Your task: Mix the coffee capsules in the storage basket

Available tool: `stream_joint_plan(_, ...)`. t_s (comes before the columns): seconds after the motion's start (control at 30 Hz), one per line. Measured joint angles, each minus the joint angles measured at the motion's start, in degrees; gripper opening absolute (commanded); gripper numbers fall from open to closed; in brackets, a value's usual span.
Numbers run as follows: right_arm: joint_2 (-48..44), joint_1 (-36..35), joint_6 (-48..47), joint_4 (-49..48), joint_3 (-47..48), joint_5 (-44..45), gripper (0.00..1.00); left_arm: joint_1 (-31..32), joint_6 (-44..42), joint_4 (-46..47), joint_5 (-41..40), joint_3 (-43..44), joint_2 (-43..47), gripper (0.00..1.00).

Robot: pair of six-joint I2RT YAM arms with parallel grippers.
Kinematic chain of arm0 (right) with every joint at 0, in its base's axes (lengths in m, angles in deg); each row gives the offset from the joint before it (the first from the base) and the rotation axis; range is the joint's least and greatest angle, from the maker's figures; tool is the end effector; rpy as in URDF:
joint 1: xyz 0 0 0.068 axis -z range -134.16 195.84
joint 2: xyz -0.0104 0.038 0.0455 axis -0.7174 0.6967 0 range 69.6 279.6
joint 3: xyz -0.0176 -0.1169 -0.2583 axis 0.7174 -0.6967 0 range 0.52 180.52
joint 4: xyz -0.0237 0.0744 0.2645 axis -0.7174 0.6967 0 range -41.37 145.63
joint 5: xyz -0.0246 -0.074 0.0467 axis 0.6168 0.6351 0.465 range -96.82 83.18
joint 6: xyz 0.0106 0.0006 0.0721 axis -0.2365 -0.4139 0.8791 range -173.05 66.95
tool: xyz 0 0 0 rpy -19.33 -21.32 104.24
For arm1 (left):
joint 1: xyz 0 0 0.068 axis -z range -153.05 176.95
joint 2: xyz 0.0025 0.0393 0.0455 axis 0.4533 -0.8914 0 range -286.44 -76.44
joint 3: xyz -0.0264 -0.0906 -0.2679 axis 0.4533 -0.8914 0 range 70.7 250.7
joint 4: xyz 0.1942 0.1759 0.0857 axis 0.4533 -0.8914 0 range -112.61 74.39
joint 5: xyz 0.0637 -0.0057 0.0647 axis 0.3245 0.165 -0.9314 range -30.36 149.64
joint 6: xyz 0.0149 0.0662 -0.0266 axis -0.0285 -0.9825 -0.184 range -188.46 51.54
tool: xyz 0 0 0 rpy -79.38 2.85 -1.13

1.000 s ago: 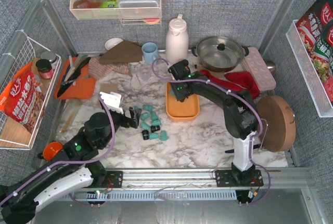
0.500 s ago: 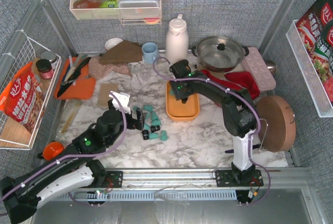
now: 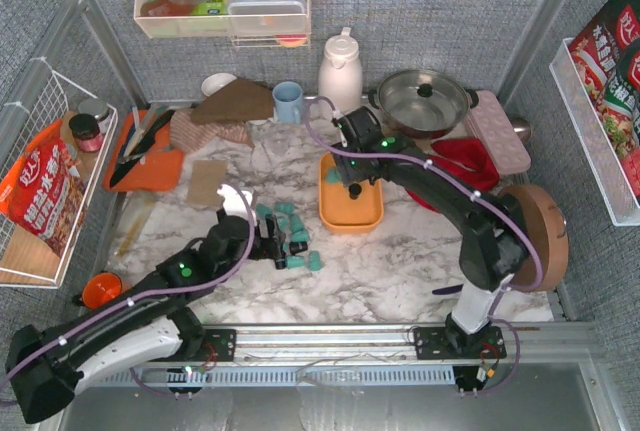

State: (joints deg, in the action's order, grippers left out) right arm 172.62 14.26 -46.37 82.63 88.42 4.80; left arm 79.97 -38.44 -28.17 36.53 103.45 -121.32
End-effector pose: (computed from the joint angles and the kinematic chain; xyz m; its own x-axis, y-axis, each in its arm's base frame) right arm 0.3781 0.2181 0.2712 -0.6863 -0.2882 -0.6678 -0.3231 0.9434 -0.0752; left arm 0.1450 -0.1532 0.2577 -0.4779 -0.1305 -0.8687 0.3247 0.8926 -0.3127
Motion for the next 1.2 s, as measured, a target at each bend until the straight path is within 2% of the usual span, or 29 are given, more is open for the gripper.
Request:
stream_joint_plan(0.13,-6.40,-1.18,0.00,0.26,-3.96,0.24,0.58,0.04,6.71,-1.25,1.97,-3.04,-2.60,0.75)
stream_joint_plan(0.27,-11.47,-2.45,0.09,0.66,-7.50,0.13,0.57,0.04,11.74,-0.87,3.80,-5.88,-3.98,0.67)
stream_joint_plan(0.57,-17.77,-3.69,0.79,1.66,-12.13,-0.13,0.56,0.09,18.32,1.81,6.60,-7.10,-9.57,0.59)
stream_joint_plan(0.73,-20.35,-4.11,1.40,1.79,-13.44,-1.14,0.56,0.09,20.41,2.23,4.96,-8.04,-11.96,0.54)
stream_joint_plan(0.93,-22.27,-4.20,1.53,1.75,-14.32,-1.46,0.56,0.44,22.10,4.61,3.19,-8.37,-13.35,0.53)
stream_joint_plan(1.2,-24.00,-4.17,1.53,1.84,-15.19,-2.12,0.56,1.42,22.77,5.55,2.05,-7.58,-19.98,0.48)
